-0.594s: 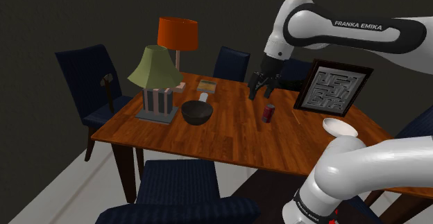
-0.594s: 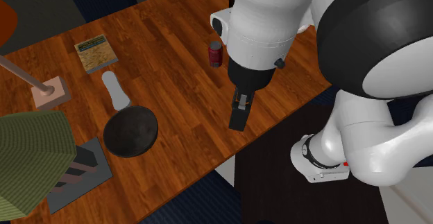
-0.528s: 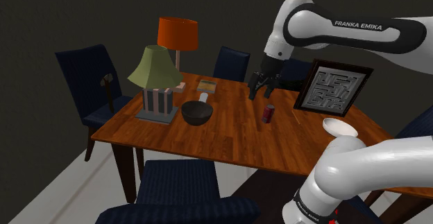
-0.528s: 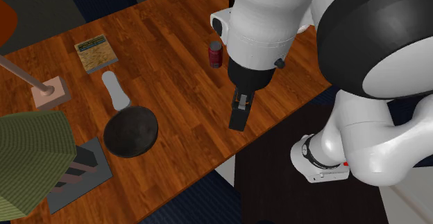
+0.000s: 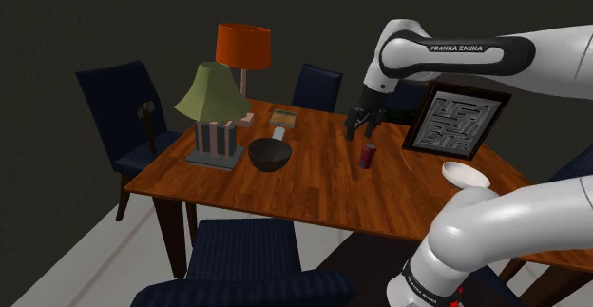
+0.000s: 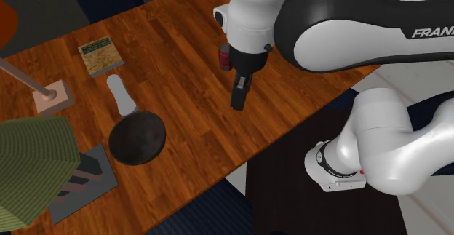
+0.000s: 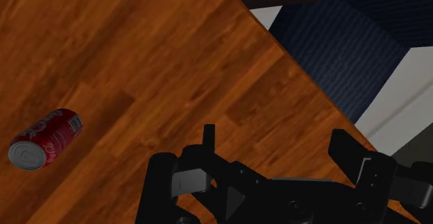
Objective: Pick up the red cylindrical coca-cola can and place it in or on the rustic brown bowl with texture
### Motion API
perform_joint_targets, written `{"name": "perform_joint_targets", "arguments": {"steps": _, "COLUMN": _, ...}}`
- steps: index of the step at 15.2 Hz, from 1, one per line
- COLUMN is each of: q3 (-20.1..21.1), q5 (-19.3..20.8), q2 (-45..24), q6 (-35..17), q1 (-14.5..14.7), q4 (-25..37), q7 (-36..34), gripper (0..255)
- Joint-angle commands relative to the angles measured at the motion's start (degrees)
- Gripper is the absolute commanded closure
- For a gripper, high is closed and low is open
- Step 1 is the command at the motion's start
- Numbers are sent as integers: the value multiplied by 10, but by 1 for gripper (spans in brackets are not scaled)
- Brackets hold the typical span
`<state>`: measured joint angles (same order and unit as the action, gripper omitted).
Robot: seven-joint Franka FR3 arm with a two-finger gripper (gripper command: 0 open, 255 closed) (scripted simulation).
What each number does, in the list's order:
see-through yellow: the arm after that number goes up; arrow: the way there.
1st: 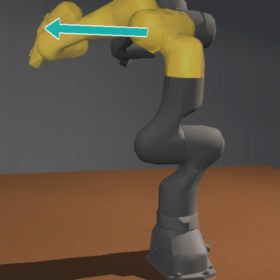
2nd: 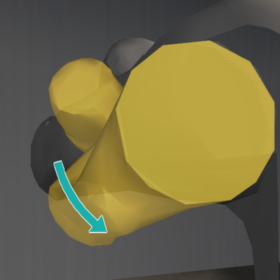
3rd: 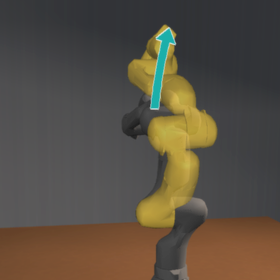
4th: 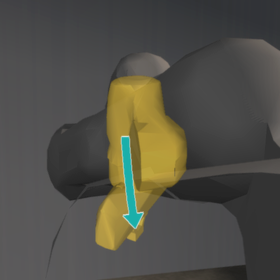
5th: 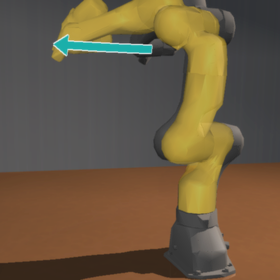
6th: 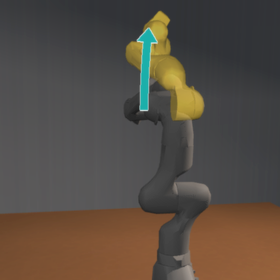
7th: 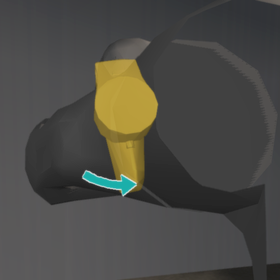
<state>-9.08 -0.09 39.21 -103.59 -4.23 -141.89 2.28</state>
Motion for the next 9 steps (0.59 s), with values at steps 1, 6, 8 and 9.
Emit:
{"name": "perform_joint_targets", "arguments": {"steps": 1, "q3": -20, "q5": 14, "q2": -21, "q6": -20, "q1": -8, "q4": 0, "q7": 24, "gripper": 0}}
{"name": "perform_joint_targets", "arguments": {"steps": 6, "q3": -70, "q5": 39, "q2": -89, "q6": -75, "q1": -25, "q4": 11, "q7": 83, "gripper": 0}}
{"name": "perform_joint_targets", "arguments": {"steps": 8, "q3": -90, "q5": 46, "q2": -120, "q6": -96, "q1": -30, "q4": 21, "q7": 107, "gripper": 0}}
{"name": "perform_joint_targets", "arguments": {"steps": 9, "q3": -100, "q5": 48, "q2": -137, "q6": -107, "q1": -32, "q4": 27, "q7": 119, "gripper": 0}}
